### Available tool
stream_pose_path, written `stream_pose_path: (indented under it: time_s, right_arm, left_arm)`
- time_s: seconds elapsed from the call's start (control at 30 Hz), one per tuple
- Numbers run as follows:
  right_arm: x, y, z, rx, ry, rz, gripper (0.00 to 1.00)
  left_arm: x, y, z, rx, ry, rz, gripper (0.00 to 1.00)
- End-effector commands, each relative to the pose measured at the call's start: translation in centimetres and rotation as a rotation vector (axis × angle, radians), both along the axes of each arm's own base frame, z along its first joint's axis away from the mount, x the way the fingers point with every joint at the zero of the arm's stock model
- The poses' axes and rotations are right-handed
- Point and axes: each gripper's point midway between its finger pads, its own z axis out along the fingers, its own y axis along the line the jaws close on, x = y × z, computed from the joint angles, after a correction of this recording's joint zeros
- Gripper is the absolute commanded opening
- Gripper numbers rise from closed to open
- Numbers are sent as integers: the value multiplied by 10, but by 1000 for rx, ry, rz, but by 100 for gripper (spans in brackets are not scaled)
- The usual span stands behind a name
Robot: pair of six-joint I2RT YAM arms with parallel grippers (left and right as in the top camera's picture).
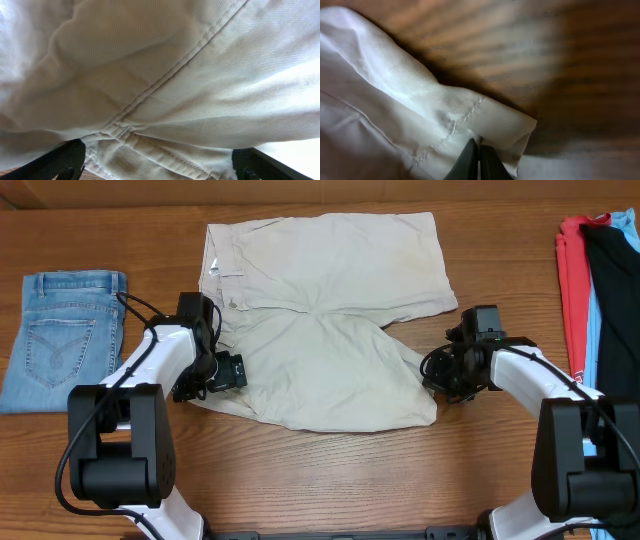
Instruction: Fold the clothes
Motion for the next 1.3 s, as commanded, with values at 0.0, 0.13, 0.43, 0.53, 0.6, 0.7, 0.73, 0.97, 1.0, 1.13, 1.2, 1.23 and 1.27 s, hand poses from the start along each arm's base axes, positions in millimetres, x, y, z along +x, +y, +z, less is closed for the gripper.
stream_pose_path:
  time_s: [0.0,0.13,0.43,0.53,0.6,0.7,0.73,0.97,1.0,1.13,1.2,1.23,1.27]
  right_arm:
    - [10,-8,16,-1,-6,-24,4]
    - [22,-30,57,-4,-33,-80,4]
    - [53,-110,117,-60,-156,-216,4]
    - [54,-126,112,-103,-153,-248,11]
    - [55,-133,108,-136,-150,-255,18]
    - [59,-140,104,-172,-156,-260,18]
    - [59,-140,103,-173,-158,-247,19]
    - [6,-113,89,-79,69,-219,22]
    - [-3,-109,86,-70,107,-214,22]
    - [-32,-75,68,30,202,-139,23]
    - [-45,-51,57,101,222,-68,23]
    - [-51,-41,51,119,232,-45,23]
    - [-56,-34,44,128,239,-24,23]
  left_arm:
    - [-38,5,-41,50,163,-23,97]
    - [-38,5,-41,50,162,-23,97]
    - [-38,5,-41,50,161,-23,97]
    - [-38,5,-41,50,163,-23,97]
    - [-38,5,-41,50,163,-23,97]
    - [-38,5,-41,50,163,-23,97]
    - [-38,5,-41,50,163,-23,97]
    - [-38,5,-41,50,164,-23,97]
    - [-38,5,-41,50,162,-23,97]
    - [-37,5,-41,50,161,-23,97]
    - [-37,5,-41,50,161,-23,97]
    - [-37,5,-41,50,161,-23,97]
    - [-37,5,-41,50,161,-23,97]
